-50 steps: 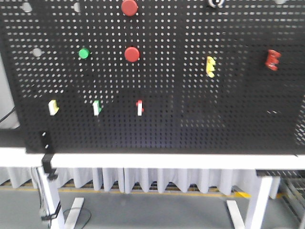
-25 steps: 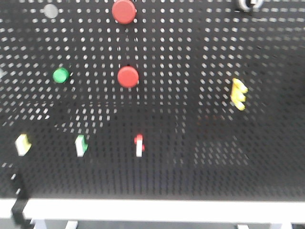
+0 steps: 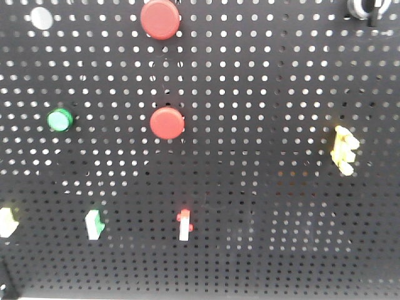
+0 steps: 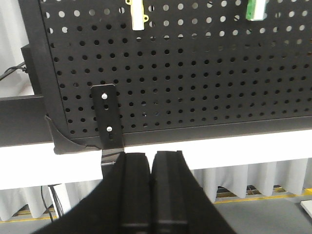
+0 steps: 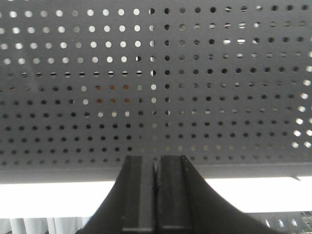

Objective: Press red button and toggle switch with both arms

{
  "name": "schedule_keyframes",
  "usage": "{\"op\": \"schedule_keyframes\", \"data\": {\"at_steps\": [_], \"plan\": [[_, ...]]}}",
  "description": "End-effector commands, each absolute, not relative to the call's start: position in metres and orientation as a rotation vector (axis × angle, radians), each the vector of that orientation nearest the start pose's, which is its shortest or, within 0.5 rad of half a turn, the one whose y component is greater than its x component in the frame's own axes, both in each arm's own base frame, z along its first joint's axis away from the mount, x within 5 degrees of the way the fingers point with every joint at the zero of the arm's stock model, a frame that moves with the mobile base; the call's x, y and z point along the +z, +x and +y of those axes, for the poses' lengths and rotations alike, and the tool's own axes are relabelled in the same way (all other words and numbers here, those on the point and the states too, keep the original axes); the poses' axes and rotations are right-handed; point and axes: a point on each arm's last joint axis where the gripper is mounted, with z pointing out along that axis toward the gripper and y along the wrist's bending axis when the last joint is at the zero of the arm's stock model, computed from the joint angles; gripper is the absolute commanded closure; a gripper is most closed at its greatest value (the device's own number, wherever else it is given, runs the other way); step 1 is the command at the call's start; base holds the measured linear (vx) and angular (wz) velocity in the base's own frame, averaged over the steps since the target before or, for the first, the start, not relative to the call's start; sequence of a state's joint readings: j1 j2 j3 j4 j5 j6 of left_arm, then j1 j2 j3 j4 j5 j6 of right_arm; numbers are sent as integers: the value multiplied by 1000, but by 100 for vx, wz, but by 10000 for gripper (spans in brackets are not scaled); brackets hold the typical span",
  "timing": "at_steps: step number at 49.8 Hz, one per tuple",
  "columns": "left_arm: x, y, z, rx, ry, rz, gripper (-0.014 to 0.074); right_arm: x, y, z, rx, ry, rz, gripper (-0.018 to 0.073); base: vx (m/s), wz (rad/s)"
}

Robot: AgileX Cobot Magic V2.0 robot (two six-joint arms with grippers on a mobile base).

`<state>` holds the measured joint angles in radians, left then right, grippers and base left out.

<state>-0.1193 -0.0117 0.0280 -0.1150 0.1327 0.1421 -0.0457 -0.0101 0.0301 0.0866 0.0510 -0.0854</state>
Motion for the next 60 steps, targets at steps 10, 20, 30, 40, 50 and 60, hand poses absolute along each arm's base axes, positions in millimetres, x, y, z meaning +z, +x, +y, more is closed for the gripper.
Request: {"op": "schedule_keyframes", "data": {"at_steps": [10, 20, 30, 40, 50, 60], "plan": [[189, 56, -7, -84, 118, 1570, 595, 203, 56, -3, -50, 36, 1468, 562, 3, 0], [190, 56, -7, -57, 142, 1560, 595, 203, 56, -3, -50, 36, 1468, 562, 0, 0], [192, 56, -7, -59, 134, 1534, 595, 205, 56, -3, -52, 37, 1453, 562, 0, 0], [223, 51, -3, -77, 48, 1241, 595, 241, 47, -5, -33, 71, 1191, 562, 0, 0], [287, 37, -1, -202, -37, 1096, 595, 321, 27, -2, -39, 46, 1100, 562, 0, 0], [397, 41, -5, -40, 111, 1135, 595, 426, 34, -1, -51, 21, 1125, 562, 0, 0]]}}
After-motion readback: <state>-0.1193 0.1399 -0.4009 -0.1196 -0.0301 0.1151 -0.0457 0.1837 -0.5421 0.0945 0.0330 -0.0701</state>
